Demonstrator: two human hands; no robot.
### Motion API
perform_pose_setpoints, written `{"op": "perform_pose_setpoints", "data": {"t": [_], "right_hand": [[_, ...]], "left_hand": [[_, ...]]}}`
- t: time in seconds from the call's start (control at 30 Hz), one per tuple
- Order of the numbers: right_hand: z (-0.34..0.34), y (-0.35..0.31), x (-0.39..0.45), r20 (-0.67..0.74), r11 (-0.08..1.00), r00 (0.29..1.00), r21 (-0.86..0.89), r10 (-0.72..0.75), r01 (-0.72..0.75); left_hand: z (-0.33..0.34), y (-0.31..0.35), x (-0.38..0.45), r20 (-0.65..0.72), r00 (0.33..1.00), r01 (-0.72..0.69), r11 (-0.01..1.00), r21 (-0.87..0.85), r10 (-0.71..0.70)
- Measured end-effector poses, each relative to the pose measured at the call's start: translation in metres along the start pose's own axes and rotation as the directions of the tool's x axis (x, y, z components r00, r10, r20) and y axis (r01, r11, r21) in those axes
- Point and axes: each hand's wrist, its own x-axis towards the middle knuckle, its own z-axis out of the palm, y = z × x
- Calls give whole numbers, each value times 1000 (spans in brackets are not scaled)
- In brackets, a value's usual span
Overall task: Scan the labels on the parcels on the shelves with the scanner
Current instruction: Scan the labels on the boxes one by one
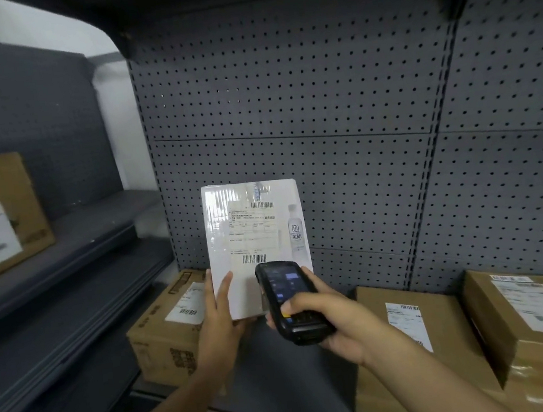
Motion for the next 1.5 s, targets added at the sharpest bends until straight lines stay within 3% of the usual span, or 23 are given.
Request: {"op": "perform_pose_setpoints", "data": {"t": [0.4,1.5], "right_hand": [[16,-8,4,27,996,999,78,30,-32],[22,3,29,7,1000,1000,14,12,-12]], "left_hand": [[-10,-8,3,-19,1000,-21,999,25,22],[-15,-32,19,-4,1000,-6,1000,29,6]]}}
